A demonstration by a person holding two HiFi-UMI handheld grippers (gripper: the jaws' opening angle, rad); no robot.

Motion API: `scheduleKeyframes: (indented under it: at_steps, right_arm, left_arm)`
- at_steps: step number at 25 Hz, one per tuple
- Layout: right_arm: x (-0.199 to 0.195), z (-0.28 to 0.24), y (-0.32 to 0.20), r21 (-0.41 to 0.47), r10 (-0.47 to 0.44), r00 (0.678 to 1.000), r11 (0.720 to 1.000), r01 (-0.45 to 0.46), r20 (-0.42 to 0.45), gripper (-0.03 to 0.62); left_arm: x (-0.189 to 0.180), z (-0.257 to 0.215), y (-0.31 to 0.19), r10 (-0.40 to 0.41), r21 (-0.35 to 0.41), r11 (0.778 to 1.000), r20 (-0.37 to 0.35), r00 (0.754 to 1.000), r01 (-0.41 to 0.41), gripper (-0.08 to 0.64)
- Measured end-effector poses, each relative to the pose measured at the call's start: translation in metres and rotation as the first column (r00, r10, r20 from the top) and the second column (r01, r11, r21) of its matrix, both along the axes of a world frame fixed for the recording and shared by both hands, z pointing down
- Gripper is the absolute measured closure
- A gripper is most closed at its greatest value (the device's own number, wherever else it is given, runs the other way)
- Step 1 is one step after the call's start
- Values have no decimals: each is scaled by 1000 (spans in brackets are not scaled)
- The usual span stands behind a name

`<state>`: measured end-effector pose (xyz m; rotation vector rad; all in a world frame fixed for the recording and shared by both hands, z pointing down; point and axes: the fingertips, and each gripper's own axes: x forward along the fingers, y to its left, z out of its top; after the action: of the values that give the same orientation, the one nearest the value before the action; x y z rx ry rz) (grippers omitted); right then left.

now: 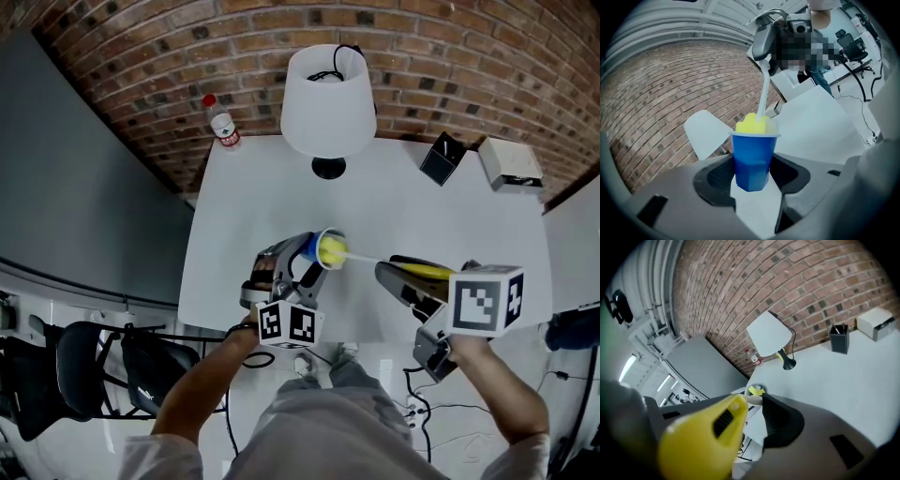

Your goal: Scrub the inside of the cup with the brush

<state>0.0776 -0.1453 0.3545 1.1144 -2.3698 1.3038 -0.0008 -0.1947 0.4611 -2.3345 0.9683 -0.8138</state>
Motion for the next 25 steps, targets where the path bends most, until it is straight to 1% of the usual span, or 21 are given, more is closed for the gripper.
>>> scheduleKeyframes:
  at_steps: [1, 2, 4, 7, 9, 11, 13, 15, 17, 19, 21, 22, 23, 25]
  right_arm:
    - [1, 0, 0, -11, 8, 1000, 1000, -8, 20, 443]
    - [1, 0, -1, -5, 10, 1000, 1000, -10, 22, 443]
    - [2, -3, -2, 42, -10, 1000, 999, 11, -19, 443]
    - [-1, -8, -1, 132, -77, 987, 987, 97, -143, 443]
    - [-4, -13, -1, 199, -125, 962, 964, 176, -245, 443]
    - [-6, -13, 1, 261, -178, 926, 926, 272, -333, 443]
    - [-6, -14, 3, 310, -212, 880, 879, 361, -424, 445]
    - [-6, -16, 3, 350, -216, 833, 833, 429, -509, 446]
    - [-4, -18, 2, 376, -207, 789, 790, 483, -578, 462]
    - [-6, -21, 3, 396, -203, 758, 753, 526, -620, 494]
    - [-10, -24, 5, 407, -208, 728, 714, 570, -654, 502]
    - [-10, -24, 6, 406, -215, 706, 691, 598, -675, 505]
    - [-11, -23, 8, 401, -222, 679, 664, 631, -699, 508]
    - [-12, -22, 12, 380, -237, 611, 601, 703, -755, 526]
  left_arm:
    - [0, 1, 1, 5, -6, 1000, -3, 1000, -5, 319]
    - [1, 1, 2, 14, -16, 1000, -8, 1000, -14, 319]
    - [3, 3, 4, 32, -38, 999, -24, 999, -33, 319]
    - [6, 4, 5, 56, -75, 995, -57, 997, -60, 319]
    - [6, 5, 7, 68, -98, 992, -82, 994, -76, 319]
    - [6, 5, 8, 71, -116, 990, -103, 992, -83, 319]
    - [6, 5, 8, 72, -121, 989, -111, 991, -85, 319]
    - [6, 5, 9, 77, -120, 989, -115, 990, -90, 319]
    - [6, 4, 10, 84, -123, 988, -121, 989, -99, 318]
    - [7, 2, 11, 94, -135, 984, -137, 986, -112, 319]
    - [8, 2, 13, 106, -158, 979, -155, 982, -131, 319]
    - [9, 3, 15, 114, -172, 975, -162, 980, -142, 319]
    - [9, 4, 16, 123, -185, 971, -167, 978, -154, 319]
    - [11, 6, 19, 141, -209, 962, -172, 975, -176, 319]
